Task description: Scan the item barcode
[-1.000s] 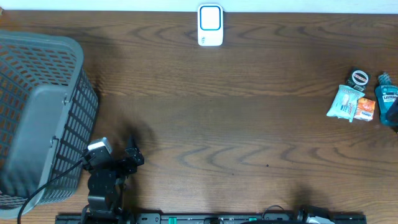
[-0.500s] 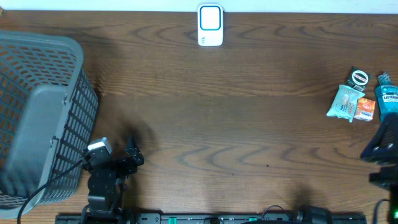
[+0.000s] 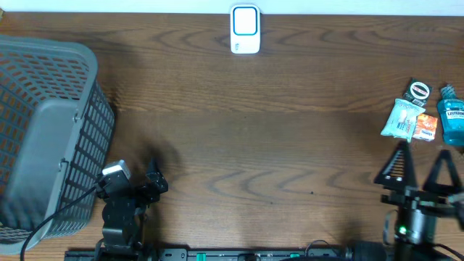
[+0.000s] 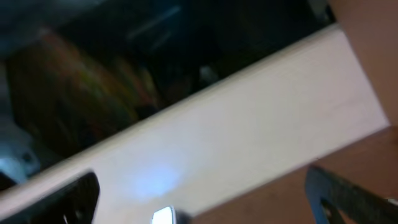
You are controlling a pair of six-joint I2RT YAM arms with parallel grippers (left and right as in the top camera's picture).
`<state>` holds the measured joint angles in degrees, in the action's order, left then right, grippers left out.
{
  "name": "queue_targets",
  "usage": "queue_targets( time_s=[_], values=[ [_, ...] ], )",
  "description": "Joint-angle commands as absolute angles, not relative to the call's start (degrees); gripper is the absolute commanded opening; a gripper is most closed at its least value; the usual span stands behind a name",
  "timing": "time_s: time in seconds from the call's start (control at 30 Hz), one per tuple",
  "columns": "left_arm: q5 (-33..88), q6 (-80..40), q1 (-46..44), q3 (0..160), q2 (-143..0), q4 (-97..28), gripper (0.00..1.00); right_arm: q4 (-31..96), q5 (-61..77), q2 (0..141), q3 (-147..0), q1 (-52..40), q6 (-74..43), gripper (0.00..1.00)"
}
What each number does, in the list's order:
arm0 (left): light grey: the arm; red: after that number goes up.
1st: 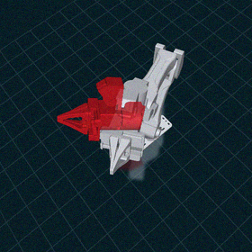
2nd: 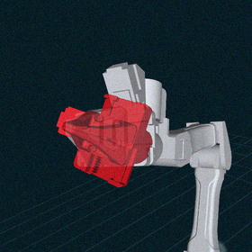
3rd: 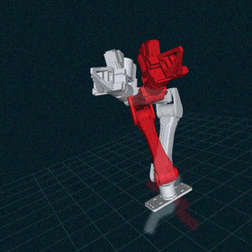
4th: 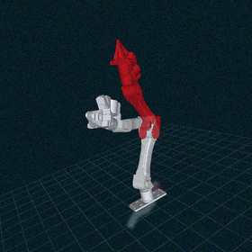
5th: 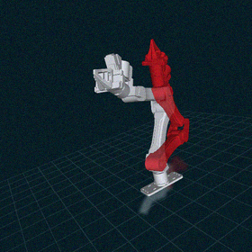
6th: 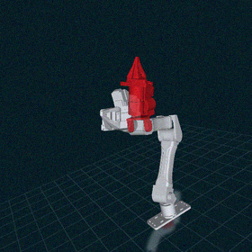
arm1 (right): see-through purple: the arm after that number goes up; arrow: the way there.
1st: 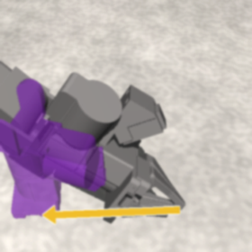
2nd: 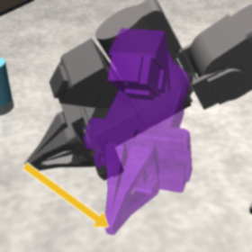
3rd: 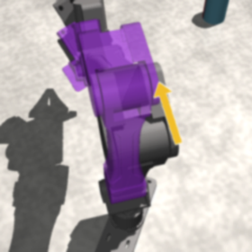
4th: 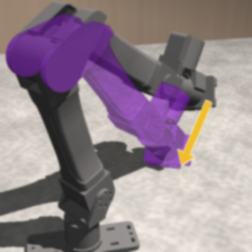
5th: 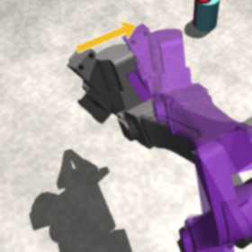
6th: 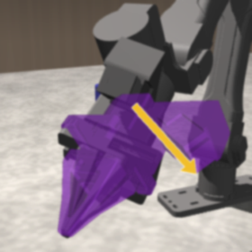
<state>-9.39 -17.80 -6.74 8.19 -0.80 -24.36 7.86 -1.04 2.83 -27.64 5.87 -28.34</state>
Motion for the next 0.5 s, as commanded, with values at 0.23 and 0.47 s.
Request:
queue_targets(
  time_s=[0.23,0.47],
  values=[
    [-10.1,-17.7,-6.4,7.4,-0.6,-25.5,0.98,-8.8,-7.7,0.3,-8.1,-0.9,-29.1,0.99],
    [-10.1,-17.7,-6.4,7.4,-0.6,-25.5,0.98,-10.1,-9.1,0.3,-0.6,-2.2,-29.1,0.99]
  ],
)
